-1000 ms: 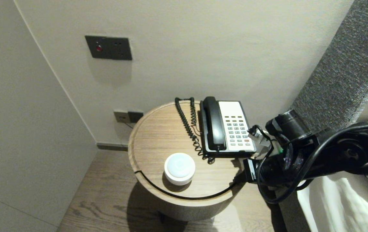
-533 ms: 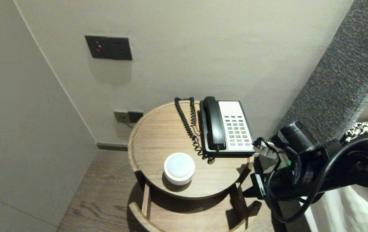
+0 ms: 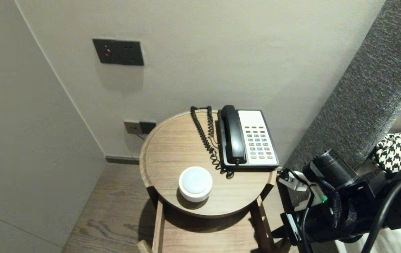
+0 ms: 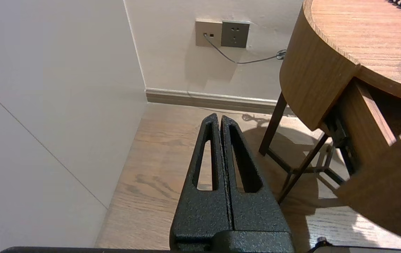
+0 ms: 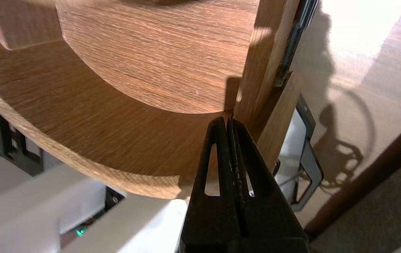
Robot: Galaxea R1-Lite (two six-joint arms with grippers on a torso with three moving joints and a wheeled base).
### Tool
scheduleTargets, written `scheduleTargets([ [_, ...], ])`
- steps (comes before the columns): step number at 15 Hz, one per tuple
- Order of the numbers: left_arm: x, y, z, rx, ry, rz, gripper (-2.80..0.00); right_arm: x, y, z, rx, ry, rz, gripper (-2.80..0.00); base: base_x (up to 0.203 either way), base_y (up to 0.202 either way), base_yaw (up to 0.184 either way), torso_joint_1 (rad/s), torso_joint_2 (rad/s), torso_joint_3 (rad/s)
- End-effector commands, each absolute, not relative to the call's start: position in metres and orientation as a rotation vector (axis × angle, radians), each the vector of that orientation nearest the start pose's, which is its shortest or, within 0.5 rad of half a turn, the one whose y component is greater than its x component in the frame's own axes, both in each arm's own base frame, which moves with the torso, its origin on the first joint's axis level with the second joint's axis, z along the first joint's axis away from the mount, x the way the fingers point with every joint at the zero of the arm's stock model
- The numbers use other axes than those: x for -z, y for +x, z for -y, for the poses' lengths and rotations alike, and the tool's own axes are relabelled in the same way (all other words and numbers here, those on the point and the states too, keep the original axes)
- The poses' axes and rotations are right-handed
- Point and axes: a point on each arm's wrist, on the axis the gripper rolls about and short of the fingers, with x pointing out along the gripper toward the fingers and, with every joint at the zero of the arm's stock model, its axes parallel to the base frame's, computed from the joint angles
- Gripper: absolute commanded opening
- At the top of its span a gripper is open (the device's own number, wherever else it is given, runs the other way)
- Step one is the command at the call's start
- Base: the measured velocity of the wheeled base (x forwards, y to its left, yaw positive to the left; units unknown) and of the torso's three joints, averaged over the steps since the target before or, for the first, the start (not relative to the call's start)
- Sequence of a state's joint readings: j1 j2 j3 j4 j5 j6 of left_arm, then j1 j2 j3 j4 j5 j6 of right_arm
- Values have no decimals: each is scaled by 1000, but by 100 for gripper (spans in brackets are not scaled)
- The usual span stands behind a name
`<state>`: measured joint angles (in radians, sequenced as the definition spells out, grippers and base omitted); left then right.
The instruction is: Open the nightstand drawer
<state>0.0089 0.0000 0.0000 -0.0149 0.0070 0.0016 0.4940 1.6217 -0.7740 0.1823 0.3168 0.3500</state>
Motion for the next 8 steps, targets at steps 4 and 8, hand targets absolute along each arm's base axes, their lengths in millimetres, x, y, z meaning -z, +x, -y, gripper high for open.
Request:
scheduleTargets([
  [4,-77,-23,0,-17,2,17,-280,-121,188,-123,-583,174,-1193,-280,0,0,0,0,0,0],
  [8,-77,-23,0,-17,2,17,-280,-115,160,-121,-635,117,-1221,-280,0,0,0,0,0,0],
])
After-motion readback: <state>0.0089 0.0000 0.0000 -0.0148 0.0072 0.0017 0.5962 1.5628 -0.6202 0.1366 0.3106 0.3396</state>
